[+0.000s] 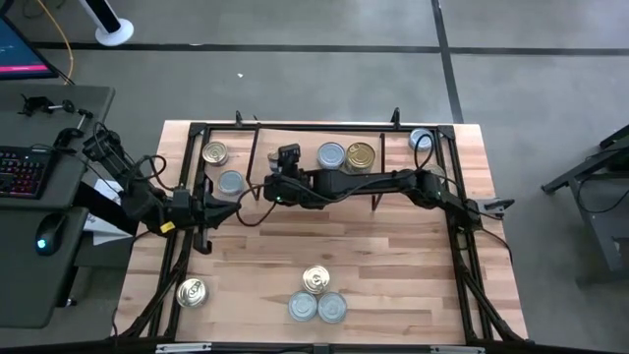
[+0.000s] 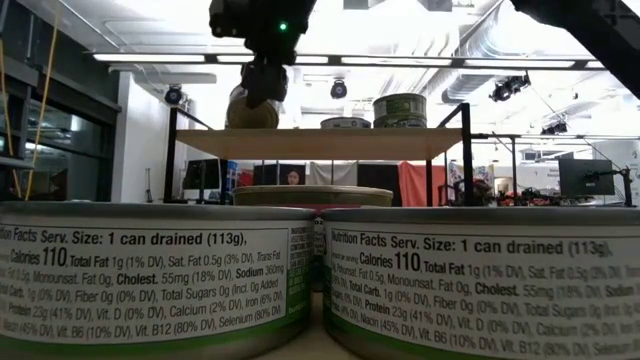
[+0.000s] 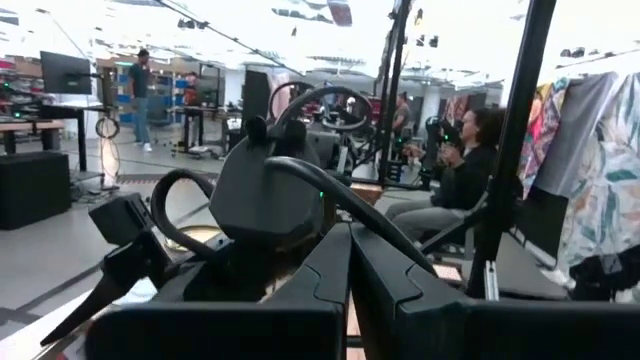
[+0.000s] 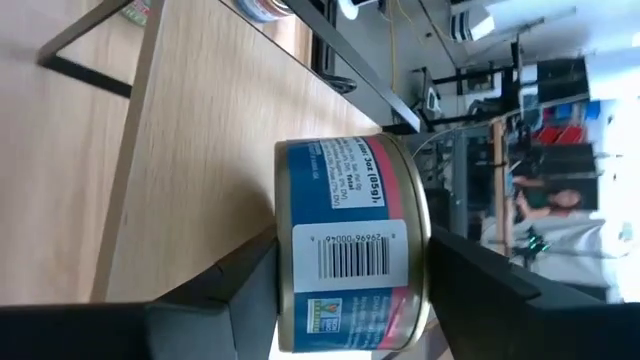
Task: Stack canned seafood by type on shelf
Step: Put the blue-pink tuna can on the shelf, then stack the blue-pink tuna can on top of the blue-pink tuna can on the shelf
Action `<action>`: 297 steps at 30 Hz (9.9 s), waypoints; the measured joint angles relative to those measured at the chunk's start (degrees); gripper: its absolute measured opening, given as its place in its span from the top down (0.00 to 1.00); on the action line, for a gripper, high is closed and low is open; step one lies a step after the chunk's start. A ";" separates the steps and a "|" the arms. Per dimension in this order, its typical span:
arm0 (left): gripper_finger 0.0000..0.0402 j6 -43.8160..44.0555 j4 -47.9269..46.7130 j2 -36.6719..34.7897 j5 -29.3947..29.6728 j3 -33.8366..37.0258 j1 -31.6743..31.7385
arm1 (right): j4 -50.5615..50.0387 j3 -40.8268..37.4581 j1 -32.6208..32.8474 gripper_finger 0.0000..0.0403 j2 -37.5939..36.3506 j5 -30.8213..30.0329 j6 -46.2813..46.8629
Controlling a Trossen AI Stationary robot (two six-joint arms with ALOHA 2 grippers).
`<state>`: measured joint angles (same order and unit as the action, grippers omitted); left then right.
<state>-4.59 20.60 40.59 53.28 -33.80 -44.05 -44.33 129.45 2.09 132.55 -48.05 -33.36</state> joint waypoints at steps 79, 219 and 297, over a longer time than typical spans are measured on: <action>1.00 26.50 10.21 41.21 -34.04 -11.04 31.41 | -19.69 -92.32 -5.09 1.00 -68.06 23.07 96.13; 1.00 0.19 3.29 70.76 -40.96 -18.34 32.74 | 38.62 -88.49 12.57 1.00 -41.89 39.73 79.86; 1.00 -0.08 7.01 61.66 -47.03 -5.75 33.07 | 43.16 -82.27 11.14 1.00 -36.49 41.20 54.30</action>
<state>-4.66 27.62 102.26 6.25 -39.55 -10.99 -1.18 47.18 13.22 96.07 -6.85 20.94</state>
